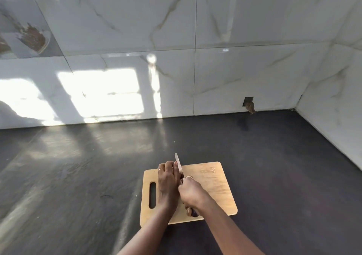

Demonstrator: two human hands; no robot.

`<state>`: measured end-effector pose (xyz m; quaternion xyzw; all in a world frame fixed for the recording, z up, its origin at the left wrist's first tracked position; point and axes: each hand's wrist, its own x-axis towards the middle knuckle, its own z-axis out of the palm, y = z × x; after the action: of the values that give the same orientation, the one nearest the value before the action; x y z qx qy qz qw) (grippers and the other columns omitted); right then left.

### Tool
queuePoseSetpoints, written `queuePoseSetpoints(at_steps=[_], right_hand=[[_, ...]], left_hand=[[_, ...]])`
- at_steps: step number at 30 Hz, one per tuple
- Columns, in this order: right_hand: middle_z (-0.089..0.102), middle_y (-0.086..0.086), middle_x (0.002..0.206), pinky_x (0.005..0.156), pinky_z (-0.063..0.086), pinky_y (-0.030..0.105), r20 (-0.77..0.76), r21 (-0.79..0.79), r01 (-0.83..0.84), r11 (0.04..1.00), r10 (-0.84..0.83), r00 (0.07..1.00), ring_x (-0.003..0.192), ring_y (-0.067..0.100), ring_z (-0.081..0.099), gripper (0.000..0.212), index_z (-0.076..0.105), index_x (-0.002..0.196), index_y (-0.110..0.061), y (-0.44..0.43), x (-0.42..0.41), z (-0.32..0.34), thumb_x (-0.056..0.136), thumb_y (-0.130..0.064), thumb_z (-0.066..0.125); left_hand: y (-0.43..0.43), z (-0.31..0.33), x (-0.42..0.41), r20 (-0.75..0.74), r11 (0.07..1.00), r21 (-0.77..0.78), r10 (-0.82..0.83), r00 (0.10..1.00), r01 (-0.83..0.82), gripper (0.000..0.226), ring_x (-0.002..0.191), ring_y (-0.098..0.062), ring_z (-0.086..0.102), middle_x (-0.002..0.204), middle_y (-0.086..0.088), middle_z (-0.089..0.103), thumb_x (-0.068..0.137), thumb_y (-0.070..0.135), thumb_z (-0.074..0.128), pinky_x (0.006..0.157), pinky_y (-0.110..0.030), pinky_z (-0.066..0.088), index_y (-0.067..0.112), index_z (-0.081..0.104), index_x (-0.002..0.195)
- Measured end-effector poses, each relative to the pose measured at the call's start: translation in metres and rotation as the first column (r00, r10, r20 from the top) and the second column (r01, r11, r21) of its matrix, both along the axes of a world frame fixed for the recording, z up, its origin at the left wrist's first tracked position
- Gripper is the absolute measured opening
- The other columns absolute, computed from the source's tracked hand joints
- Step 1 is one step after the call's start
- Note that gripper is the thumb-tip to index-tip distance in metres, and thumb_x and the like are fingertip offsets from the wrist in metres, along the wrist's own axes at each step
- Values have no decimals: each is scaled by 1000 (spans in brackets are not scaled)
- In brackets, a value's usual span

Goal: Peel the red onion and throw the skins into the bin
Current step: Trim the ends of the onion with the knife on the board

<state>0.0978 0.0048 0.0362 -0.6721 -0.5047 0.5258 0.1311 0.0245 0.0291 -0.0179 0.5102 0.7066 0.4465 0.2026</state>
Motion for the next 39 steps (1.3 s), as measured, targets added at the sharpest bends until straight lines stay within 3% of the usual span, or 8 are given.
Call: queuePoseSetpoints(at_steps=[6,11,22,25,29,32,36,39], right_hand=[[42,3,69,43,34,26,-30,0,-18,1000,18,999,50,13,42,30,44,113,-10,3,7,-3,90,-9,25],[40,1,71,48,33,25,26,26,-51,998,50,998,56,12,40,31,43,113,-10,5,16,0,89,-10,24],[55,11,114,48,40,22,48,75,-27,997,24,999,73,17,52,27,37,122,-12,-3,-5,14,99,-14,22],[51,7,105,59,44,27,109,114,-40,993,28,994,70,15,52,26,37,122,-9,1,-11,18,100,-14,23],[53,8,101,52,43,24,128,93,-22,995,10,992,67,15,54,28,39,121,-8,11,-11,20,99,-14,24],[57,12,112,63,44,26,108,99,-5,995,-5,994,81,21,58,27,39,121,-9,14,-7,18,99,-15,24],[54,6,105,61,45,26,3,101,69,993,-69,998,83,20,57,34,36,129,-15,0,-1,15,100,-17,18],[58,12,118,74,52,34,-39,99,124,987,-120,992,98,28,59,41,30,137,-19,-14,-3,13,99,-19,13]], left_hand=[[16,14,9,140,987,-71,154,978,-146,31,84,-38,54,85,-26,61,96,9,37,66,-30,23,-1,53,72],[21,19,20,209,963,-156,249,946,-219,36,70,-27,45,73,-10,60,92,11,35,65,-30,26,-1,63,72],[26,20,3,362,967,-138,252,897,-216,43,60,-12,50,60,2,62,84,22,35,65,-28,31,9,66,57],[27,22,0,352,971,-151,229,908,-187,40,60,-13,53,59,1,64,86,18,40,65,-27,33,6,66,59],[30,25,3,307,978,-156,184,934,-141,39,59,-15,55,52,0,62,85,18,42,64,-28,33,4,64,55],[33,26,5,274,976,-166,180,945,-138,40,64,-21,56,53,-2,64,85,19,43,67,-31,37,5,64,54],[33,30,9,233,974,-181,178,956,-137,41,57,-12,52,44,4,59,85,20,42,64,-29,32,6,63,53],[35,31,10,227,972,-196,173,958,-129,40,64,-20,55,47,2,61,84,21,42,65,-30,33,5,61,53]])
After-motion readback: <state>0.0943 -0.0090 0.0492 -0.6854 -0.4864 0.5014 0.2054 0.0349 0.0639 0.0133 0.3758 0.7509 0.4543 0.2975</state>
